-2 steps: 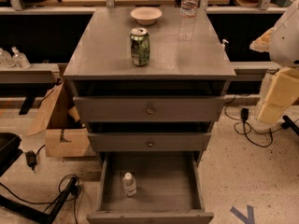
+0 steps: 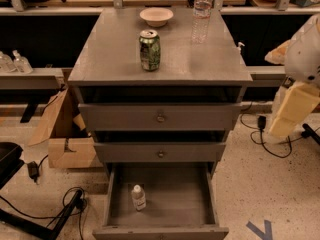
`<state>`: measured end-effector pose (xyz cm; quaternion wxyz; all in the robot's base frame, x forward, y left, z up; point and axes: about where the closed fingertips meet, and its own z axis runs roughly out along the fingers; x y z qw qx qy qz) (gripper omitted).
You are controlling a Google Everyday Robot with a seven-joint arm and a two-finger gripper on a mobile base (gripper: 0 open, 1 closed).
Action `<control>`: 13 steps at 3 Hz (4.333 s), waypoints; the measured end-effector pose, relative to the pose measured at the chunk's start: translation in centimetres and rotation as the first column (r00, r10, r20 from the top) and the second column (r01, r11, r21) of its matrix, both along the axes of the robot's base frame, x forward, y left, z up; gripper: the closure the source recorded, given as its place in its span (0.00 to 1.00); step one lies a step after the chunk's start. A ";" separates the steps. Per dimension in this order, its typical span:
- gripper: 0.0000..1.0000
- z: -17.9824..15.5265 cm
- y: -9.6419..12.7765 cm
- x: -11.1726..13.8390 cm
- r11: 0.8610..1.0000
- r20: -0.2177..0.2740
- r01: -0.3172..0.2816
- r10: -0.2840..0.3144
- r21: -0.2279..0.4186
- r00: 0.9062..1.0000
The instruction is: Pick blue plastic bottle from bottom drawer and place on counter
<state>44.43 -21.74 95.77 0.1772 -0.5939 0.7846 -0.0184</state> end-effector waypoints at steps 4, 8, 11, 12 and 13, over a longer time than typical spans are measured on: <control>0.00 -18.7 -0.3 3.6 0.742 0.285 -0.169 -0.031 0.648 0.958; 0.00 -32.1 6.8 7.2 0.643 0.290 -0.249 0.043 0.724 0.956; 0.00 -51.4 14.1 10.4 0.495 0.256 -0.245 0.048 0.833 0.966; 0.00 -51.4 14.1 10.4 0.495 0.256 -0.245 0.048 0.833 0.966; 0.00 -52.7 15.4 10.1 0.460 0.244 -0.244 0.061 0.854 0.968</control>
Offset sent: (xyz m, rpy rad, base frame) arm 0.0293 -0.0166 -0.1737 0.7576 -0.4806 0.2115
